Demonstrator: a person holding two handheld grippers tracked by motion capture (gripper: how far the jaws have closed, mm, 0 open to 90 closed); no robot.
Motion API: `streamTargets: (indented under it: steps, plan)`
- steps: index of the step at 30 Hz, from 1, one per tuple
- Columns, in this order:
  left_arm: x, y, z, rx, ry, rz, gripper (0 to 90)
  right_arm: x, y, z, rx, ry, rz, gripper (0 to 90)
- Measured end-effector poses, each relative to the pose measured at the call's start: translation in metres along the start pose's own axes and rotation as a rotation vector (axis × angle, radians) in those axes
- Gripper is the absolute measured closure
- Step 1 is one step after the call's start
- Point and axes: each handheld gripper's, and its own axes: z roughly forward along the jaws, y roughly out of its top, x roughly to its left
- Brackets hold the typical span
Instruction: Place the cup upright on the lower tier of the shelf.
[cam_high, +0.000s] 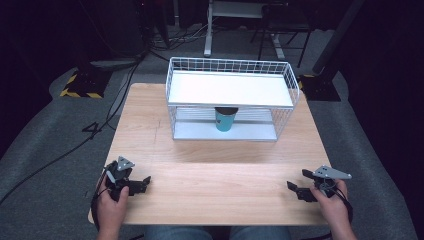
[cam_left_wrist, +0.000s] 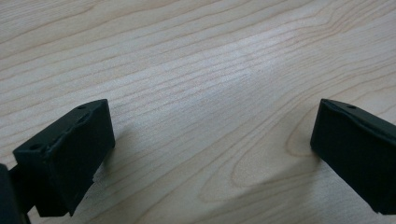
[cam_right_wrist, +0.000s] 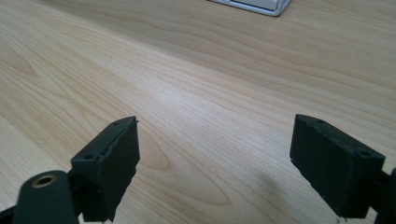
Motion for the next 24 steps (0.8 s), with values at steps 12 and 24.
streamTargets:
  steps: [12,24]
  plan:
    - [0.0000,0.0001,0.0001,0.001,0.000,0.001,0.2,-0.0100,-0.0095,0.0045,0.019,-0.011,0.032,16.3]
    - [0.0000,0.0002,0.0002,0.001,-0.001,0.001,0.2,-0.0103,-0.0110,0.0073,0.102,-0.055,-0.032,7.8]
